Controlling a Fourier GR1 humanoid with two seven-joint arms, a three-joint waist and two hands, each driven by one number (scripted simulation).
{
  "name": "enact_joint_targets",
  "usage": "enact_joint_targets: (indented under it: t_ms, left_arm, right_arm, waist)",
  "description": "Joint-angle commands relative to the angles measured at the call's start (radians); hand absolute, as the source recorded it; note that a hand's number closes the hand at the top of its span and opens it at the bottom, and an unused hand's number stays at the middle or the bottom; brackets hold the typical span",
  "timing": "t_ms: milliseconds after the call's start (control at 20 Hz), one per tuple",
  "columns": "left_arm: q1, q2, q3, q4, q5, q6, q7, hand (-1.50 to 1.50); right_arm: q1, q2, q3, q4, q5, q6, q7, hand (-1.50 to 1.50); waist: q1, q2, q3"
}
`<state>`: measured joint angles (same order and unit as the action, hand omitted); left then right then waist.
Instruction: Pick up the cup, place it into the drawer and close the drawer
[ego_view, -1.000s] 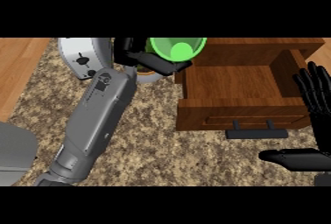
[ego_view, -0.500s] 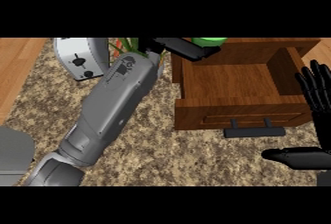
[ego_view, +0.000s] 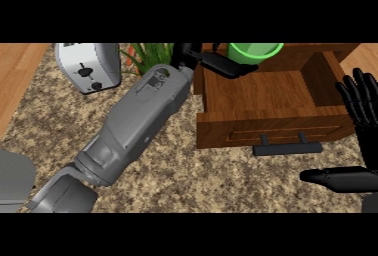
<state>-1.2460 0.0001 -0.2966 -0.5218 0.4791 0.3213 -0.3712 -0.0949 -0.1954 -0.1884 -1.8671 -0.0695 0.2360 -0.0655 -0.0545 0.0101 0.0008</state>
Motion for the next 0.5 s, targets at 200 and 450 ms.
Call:
enact_joint_targets:
  t_ms: [200, 450]
  left_arm:
    - [-0.022, 0.000, -0.161, 0.107, 0.057, 0.038, 0.030, 1.50]
    - [-0.044, 0.000, -0.225, 0.149, 0.078, 0.032, 0.065, -1.50]
  right_arm:
    - [-0.064, -0.022, -0.019, 0.070, -0.017, 0.016, -0.003, -1.50]
    - [-0.052, 0.003, 0.015, 0.028, 0.018, -0.012, 0.023, -1.50]
  waist:
    - [-0.011, 0.007, 0.000]
    - [-0.015, 0.007, 0.000]
